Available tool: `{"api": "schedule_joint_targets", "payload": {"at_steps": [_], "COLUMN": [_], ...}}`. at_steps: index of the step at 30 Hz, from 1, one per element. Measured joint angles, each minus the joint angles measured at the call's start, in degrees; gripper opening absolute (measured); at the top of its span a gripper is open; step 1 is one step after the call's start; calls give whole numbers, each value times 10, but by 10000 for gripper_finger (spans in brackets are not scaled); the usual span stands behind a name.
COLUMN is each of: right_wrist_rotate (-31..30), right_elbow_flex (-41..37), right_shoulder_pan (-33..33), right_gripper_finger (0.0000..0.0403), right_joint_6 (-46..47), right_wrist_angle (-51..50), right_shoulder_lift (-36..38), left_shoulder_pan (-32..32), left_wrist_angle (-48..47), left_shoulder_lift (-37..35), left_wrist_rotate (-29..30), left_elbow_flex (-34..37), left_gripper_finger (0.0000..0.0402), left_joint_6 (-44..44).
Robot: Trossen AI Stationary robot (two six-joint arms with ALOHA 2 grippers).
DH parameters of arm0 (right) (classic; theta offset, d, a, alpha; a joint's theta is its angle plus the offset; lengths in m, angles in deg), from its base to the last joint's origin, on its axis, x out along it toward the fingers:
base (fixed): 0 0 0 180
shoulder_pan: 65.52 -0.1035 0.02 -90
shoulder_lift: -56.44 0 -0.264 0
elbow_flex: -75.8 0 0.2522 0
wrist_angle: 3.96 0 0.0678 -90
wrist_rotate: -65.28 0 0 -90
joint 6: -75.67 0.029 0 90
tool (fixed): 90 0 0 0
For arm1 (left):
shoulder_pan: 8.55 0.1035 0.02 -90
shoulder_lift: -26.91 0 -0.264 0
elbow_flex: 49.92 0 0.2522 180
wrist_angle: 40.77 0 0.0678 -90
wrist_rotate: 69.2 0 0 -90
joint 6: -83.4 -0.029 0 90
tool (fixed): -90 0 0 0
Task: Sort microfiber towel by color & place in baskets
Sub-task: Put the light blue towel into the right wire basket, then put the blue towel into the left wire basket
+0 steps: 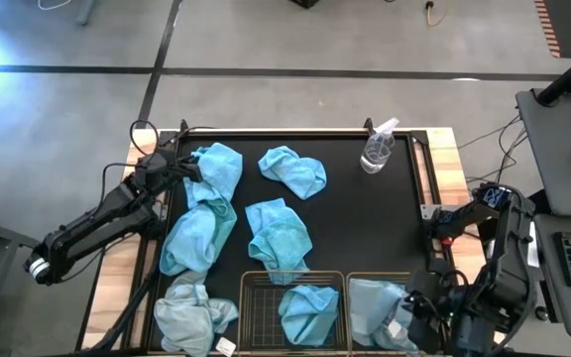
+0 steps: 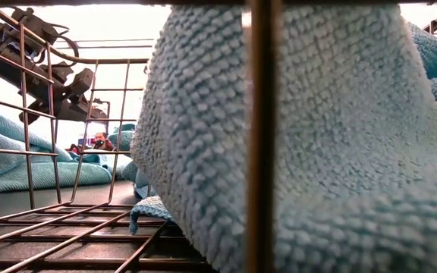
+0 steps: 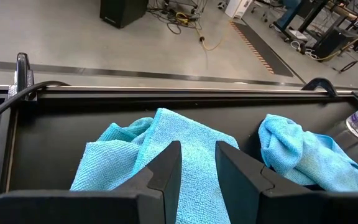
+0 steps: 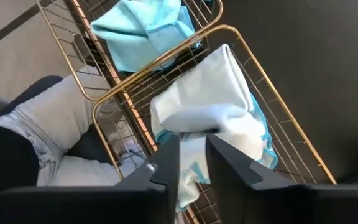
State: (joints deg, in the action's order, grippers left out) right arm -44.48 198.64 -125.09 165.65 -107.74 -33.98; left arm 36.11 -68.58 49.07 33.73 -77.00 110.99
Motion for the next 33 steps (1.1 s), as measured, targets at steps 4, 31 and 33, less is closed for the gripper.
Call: {"api": "schedule_joint_targets", "payload": {"at_steps": [4, 31, 33], "right_wrist_rotate": [22, -188, -188], "right_elbow_flex": [0, -5, -4], "right_shoulder_pan": [0, 340, 375], "right_gripper_finger": [111, 91, 92], "right_joint_6": [-7, -397, -430], "right_wrist_angle": [0, 4, 8], "right_shoulder_lift": [0, -2, -1], "left_shoulder_pan": [0, 0, 0], "left_wrist_angle": [0, -1, -1], "left_shoulder_lift": [0, 0, 0], "left_wrist_rotate": [0, 0, 0], "left_elbow_flex": [0, 0, 0], "left_gripper_finger": [84, 84, 84], "left_joint_6": [0, -17, -21]}}
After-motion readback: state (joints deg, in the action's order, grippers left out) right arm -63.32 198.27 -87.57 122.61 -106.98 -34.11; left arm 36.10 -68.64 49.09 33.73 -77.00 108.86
